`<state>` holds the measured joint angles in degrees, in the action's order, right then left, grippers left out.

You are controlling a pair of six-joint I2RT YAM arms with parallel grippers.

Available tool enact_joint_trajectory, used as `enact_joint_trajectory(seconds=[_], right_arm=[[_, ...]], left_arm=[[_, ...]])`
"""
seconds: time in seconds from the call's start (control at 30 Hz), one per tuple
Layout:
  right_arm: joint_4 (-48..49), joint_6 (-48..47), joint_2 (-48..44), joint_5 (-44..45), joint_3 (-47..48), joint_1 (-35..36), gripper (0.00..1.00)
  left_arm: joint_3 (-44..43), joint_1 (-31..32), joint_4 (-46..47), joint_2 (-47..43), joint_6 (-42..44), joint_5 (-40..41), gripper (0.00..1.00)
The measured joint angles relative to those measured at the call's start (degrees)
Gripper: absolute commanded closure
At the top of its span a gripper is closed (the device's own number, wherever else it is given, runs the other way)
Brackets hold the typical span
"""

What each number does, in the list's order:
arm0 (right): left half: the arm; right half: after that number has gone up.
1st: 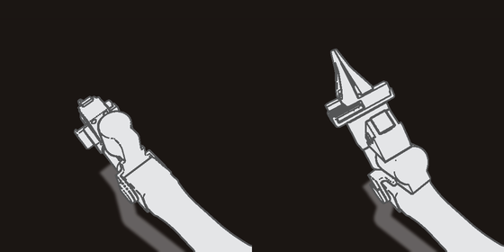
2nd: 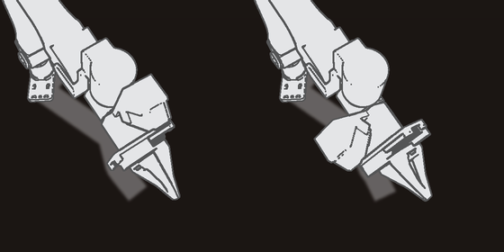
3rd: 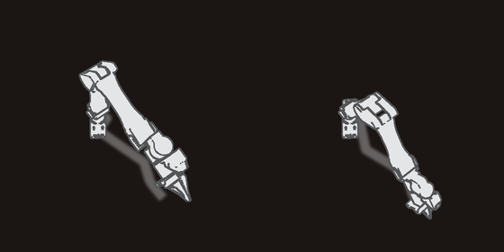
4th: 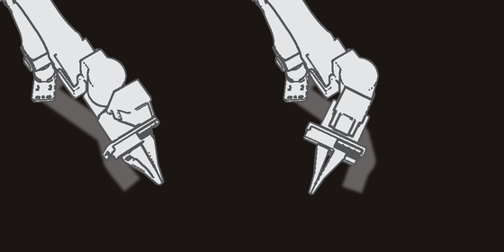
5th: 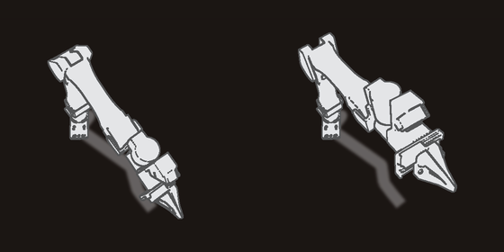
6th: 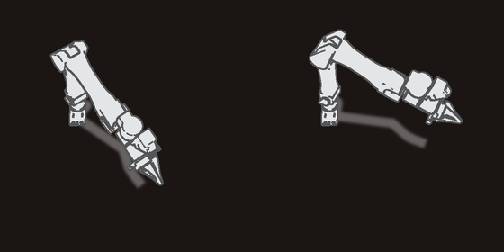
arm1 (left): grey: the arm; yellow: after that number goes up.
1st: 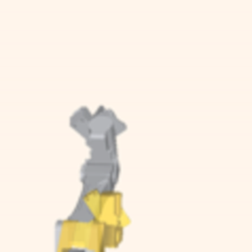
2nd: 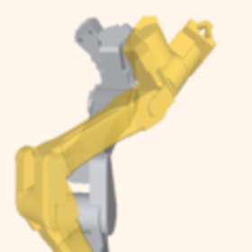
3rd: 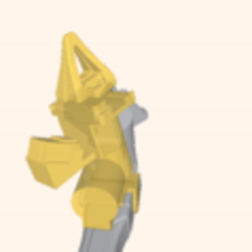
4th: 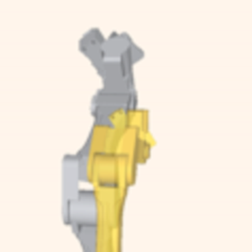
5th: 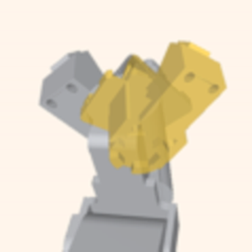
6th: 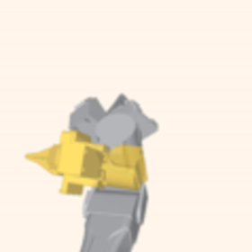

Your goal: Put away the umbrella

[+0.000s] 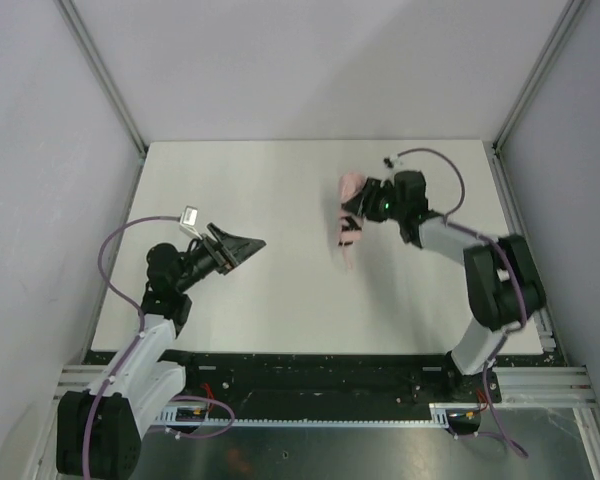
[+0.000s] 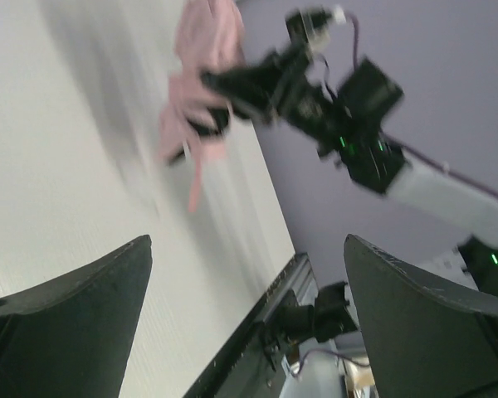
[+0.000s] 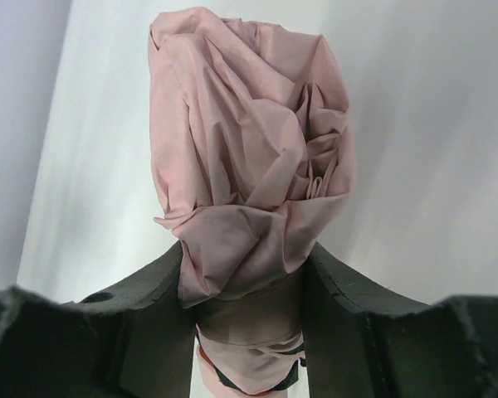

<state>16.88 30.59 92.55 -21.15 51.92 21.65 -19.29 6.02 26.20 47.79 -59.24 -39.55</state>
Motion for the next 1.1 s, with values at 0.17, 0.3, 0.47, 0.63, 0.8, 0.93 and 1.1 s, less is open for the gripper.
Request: enact_joint_trajectory(seconds=[0.17, 0.3, 0.47, 0.63, 0.8, 0.93, 1.1], right_arm=[[-4.1, -1.3, 18.6, -1.5, 20.5, -10.3, 0.70], [-9.5, -0.8, 34.7, -5.2, 40.9, -16.3, 0.66], [-15.1, 0.4, 48.2, -8.1, 56.9, -19.9, 0.51], [-21.7, -0.5, 52.4, -8.5, 65.2, -19.9, 0.28], [-26.3, -3.7, 52.7, -6.4, 67.6, -19.6, 0.06], [-29.9, -6.2, 52.7, -4.8, 69.5, -19.5, 0.01], [-34.4, -7.8, 50.9, -3.1, 69.5, -19.7, 0.01]], left_arm=[[0.0, 0.0, -0.6, 0.3, 1.2, -4.5, 0.01], [0.3, 0.0, -0.6, -0.8, 1.5, -6.8, 0.01], [1.2, 0.0, -0.7, -1.7, 1.9, -8.7, 0.00], [1.2, 0.0, -0.7, -1.8, 1.8, -9.6, 0.00], [1.2, 0.0, -0.7, -2.3, 1.7, -10.4, 0.01], [1.2, 0.0, -0.7, -3.8, 1.2, -10.5, 0.01], [1.3, 0.0, -0.7, -5.5, 0.3, -10.7, 0.01]])
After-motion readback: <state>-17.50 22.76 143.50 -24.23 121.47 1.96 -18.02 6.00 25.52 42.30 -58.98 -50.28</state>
